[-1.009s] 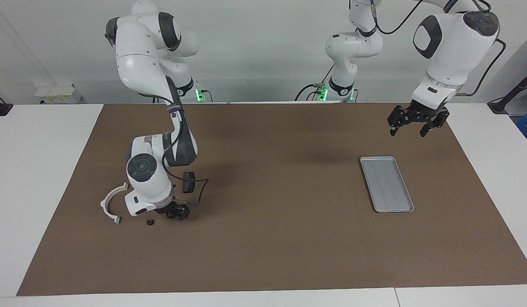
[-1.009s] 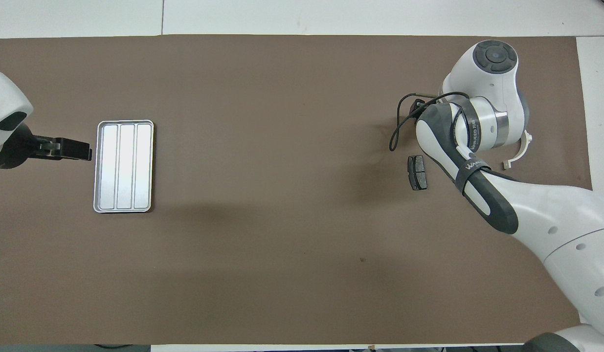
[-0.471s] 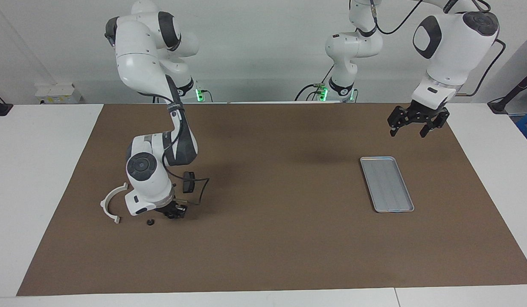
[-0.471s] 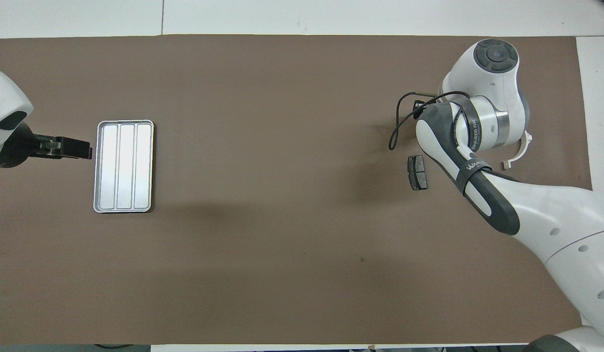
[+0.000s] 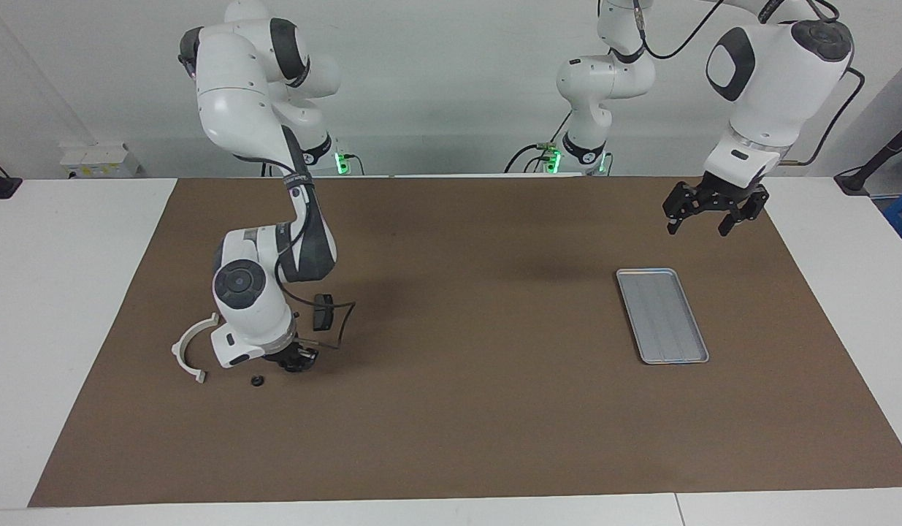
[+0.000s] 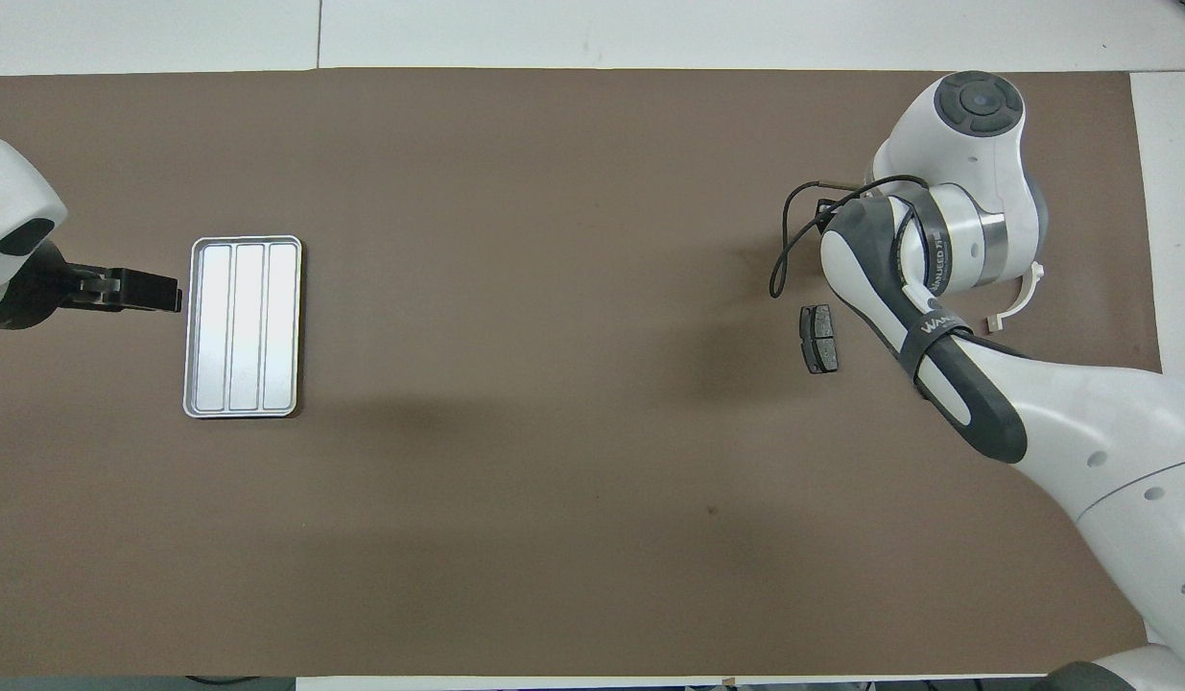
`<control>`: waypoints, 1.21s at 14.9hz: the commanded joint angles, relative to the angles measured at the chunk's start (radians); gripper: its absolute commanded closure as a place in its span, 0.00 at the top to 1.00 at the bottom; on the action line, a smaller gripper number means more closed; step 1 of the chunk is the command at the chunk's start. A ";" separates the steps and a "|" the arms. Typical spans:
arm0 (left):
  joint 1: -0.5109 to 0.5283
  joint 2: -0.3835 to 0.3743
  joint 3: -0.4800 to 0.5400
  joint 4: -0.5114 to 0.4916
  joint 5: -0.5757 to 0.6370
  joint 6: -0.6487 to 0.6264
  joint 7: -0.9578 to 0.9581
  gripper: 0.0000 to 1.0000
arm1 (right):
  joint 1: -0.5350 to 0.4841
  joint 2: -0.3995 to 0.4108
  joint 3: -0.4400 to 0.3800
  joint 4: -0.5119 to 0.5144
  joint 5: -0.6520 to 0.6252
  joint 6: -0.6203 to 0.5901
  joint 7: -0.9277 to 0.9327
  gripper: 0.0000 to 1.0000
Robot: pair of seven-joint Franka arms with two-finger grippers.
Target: Pick bearing gear from pile to tray
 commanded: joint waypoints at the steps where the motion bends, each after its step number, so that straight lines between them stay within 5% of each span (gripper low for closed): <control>1: -0.013 -0.016 0.011 -0.029 0.012 0.029 0.011 1.00 | 0.002 -0.089 0.049 0.125 -0.004 -0.254 -0.048 0.00; 3: -0.013 -0.014 0.011 -0.030 0.012 0.032 0.012 1.00 | 0.003 -0.102 0.131 0.232 0.003 -0.423 -0.030 0.00; 6: -0.012 -0.014 0.011 -0.032 0.012 0.032 0.012 1.00 | 0.055 -0.105 0.242 0.311 0.071 -0.493 0.322 0.00; 10: -0.012 -0.013 0.013 -0.035 0.012 0.043 0.020 1.00 | 0.248 -0.099 0.268 0.297 0.076 -0.341 0.769 0.00; 14: 0.002 -0.010 0.013 -0.049 0.012 0.069 0.055 1.00 | 0.321 -0.088 0.268 0.163 0.057 -0.148 0.909 0.00; 18: 0.007 -0.008 0.015 -0.049 0.010 0.072 0.071 1.00 | 0.413 0.063 0.264 0.159 -0.119 0.005 1.065 0.00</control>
